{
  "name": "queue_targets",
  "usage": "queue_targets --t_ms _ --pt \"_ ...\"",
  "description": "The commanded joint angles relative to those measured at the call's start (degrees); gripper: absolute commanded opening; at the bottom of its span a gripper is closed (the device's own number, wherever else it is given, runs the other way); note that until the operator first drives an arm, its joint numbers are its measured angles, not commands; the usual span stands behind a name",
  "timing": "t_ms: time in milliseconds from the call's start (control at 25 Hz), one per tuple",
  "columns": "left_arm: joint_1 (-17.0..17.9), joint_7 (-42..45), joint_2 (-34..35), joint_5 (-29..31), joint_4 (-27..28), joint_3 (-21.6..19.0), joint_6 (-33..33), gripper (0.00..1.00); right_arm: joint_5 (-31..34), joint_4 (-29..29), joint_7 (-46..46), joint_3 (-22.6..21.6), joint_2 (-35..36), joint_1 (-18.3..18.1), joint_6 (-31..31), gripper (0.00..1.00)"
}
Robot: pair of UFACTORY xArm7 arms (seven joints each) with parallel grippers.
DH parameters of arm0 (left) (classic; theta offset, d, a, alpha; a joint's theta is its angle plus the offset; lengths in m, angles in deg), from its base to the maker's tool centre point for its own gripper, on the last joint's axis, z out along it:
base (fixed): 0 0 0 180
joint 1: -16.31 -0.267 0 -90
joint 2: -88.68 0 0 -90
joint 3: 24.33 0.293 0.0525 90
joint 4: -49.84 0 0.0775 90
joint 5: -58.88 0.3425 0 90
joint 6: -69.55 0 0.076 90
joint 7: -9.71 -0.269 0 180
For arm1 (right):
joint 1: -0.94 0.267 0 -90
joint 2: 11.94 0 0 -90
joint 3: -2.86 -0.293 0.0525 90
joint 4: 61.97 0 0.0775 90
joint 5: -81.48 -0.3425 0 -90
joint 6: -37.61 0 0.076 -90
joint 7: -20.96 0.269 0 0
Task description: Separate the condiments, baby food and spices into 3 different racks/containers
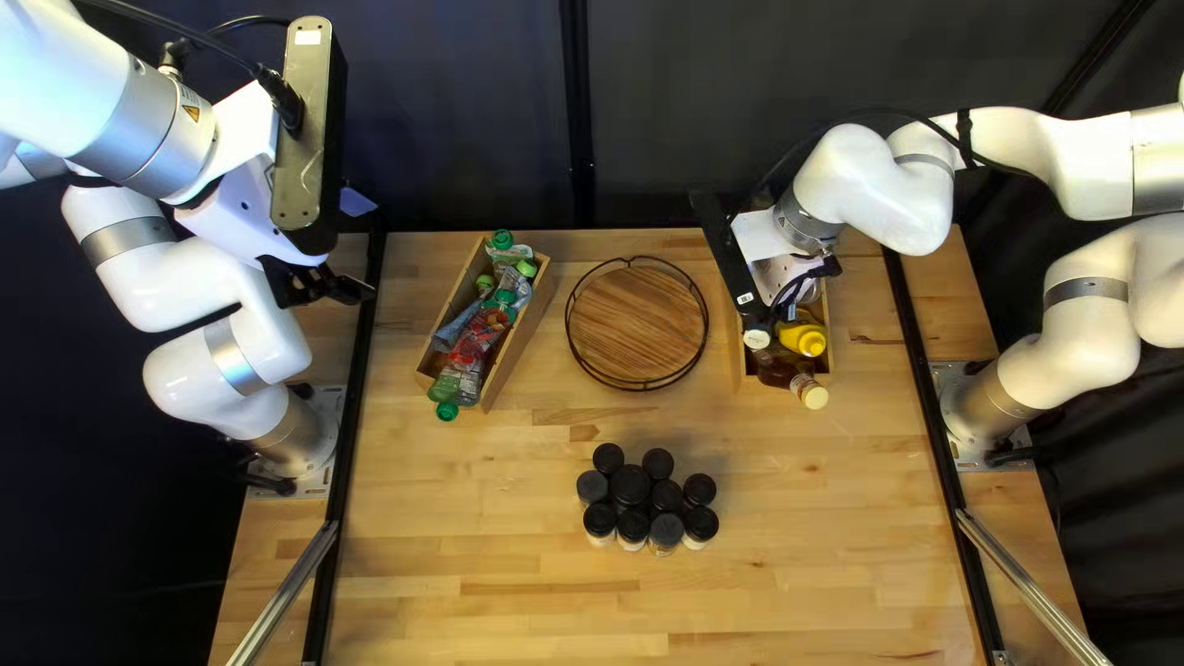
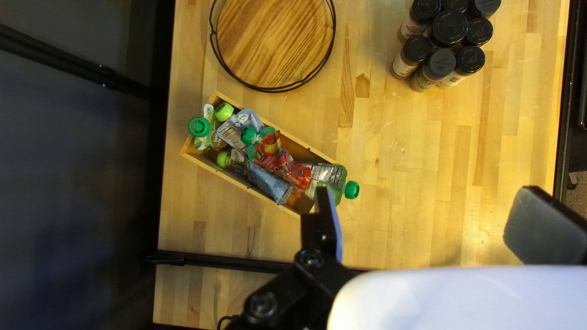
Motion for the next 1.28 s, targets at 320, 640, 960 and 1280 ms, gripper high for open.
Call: queue_targets --t_ms 320,640,960,1280 --pt "0.0 0.0 0.0 0.0 0.0 0.0 0.0 1.0 0.0 0.0 0.0 0.0 0.0 0.0 0.0 0.72" --pt "0.0 0.0 0.0 0.0 0.0 0.0 0.0 1.0 0.0 0.0 0.0 0.0 0.0 0.0 0.0 1.0" --pt "0.0 0.0 0.0 0.0 0.0 0.0 0.0 1.0 0.0 0.0 0.0 0.0 0.0 0.0 0.0 1.0" --pt "0.0 0.0 0.0 0.0 0.0 0.0 0.0 1.0 -1.85 -2.6 -0.47 0.05 1.87 1.03 2.34 1.0"
